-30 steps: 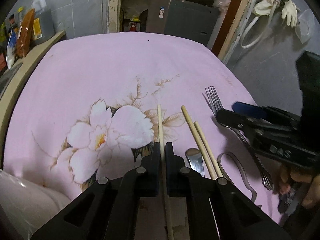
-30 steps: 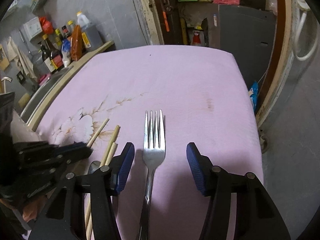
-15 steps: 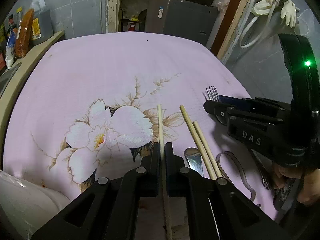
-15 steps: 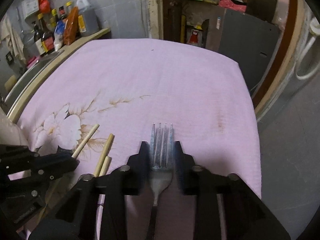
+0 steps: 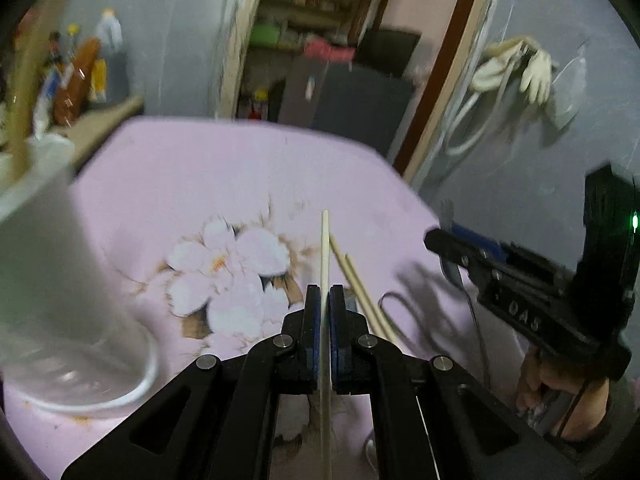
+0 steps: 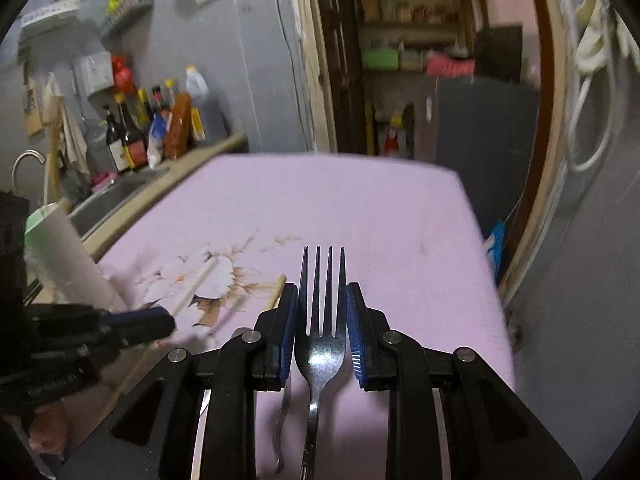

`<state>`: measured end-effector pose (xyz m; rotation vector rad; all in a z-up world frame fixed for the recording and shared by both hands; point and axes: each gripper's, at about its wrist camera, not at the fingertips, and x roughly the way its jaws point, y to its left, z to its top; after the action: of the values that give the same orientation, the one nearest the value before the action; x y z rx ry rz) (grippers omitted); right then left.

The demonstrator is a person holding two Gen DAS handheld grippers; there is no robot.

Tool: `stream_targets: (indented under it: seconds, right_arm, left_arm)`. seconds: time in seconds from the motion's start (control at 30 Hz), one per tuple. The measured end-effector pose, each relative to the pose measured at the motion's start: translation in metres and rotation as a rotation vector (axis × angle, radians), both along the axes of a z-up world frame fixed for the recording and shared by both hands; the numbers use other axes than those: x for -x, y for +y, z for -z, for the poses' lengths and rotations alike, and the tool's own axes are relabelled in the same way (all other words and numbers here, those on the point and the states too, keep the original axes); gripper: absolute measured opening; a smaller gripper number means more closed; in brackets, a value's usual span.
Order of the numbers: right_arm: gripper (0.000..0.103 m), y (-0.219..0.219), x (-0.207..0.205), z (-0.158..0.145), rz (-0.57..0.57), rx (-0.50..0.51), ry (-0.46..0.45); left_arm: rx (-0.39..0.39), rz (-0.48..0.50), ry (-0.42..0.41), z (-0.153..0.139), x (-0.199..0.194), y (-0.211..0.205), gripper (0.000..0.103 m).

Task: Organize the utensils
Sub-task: 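Carry the fork to the cup with the right tool while the left carries the chopstick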

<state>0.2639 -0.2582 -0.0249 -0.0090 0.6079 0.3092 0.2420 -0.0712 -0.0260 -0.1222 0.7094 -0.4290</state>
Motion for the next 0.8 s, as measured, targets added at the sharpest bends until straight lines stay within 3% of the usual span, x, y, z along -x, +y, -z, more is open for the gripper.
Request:
stream_targets:
  seconds: [0.13, 0.37, 0.8]
  right_arm:
    - [0.021, 0.003, 0.028, -0.010, 0.015, -0.002, -0.112]
    - [0.021, 0.011, 0.078, -0.020, 0.067, 0.011, -0.259]
    - [0.021, 0.024, 0.115, -0.047, 0.041, -0.069, -0.365]
  left_arm:
    - [0.049, -0.029, -0.124, -0.015, 0.023, 0.009, 0.002]
    - [0.118, -0.103, -0.189, -0.019, 0.052, 0.024, 0.002]
    - [0.199, -0.153, -0.368, -0.056, 0.099, 0.055, 0.002]
